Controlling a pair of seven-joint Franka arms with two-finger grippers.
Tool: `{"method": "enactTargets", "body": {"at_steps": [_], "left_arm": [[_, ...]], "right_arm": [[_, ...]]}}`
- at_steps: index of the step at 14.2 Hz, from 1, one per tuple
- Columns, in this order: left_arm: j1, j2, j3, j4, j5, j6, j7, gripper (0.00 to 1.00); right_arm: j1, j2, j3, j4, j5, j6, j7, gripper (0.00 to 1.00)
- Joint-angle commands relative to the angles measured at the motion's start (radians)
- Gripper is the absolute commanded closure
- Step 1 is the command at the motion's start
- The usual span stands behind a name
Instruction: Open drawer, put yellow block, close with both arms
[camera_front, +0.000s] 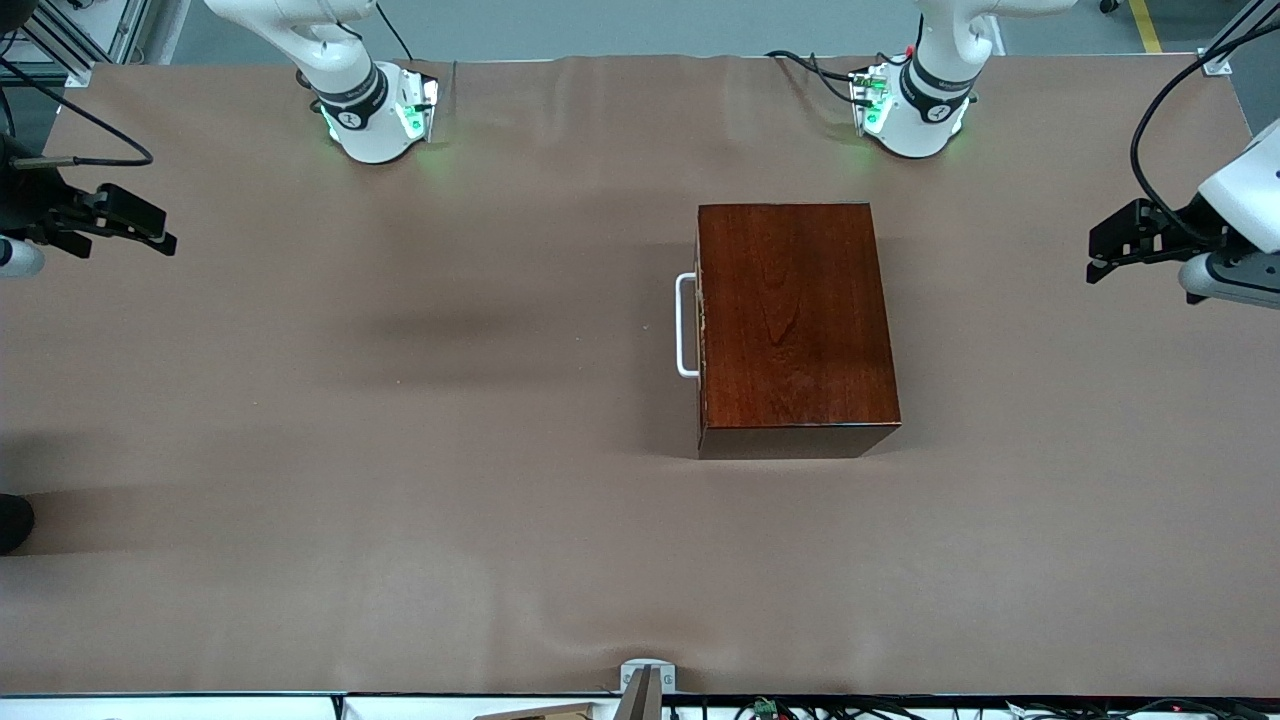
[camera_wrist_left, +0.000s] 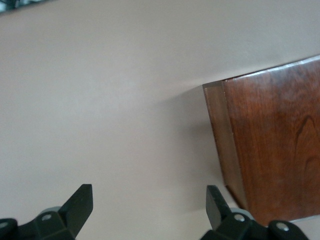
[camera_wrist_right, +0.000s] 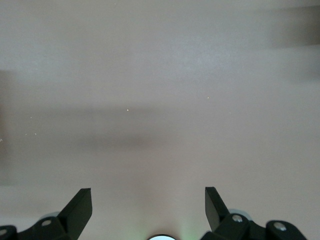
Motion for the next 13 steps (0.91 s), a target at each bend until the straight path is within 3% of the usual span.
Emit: {"method": "enactTargets", "body": {"at_steps": [1, 13], "left_arm": [[-0.014, -0.075, 0.008, -0.087, -0.016, 0.022, -0.133, 0.0], [0.0, -0.09, 0.003, -0.099, -0.014, 0.024, -0.138, 0.0]], "right_arm": [[-0.007, -0.02, 0.003, -0.011, -0.007, -0.004, -0.014, 0.0], [-0.005, -0.02, 0.003, -0.011, -0.007, -0.005, -0.012, 0.0]]}}
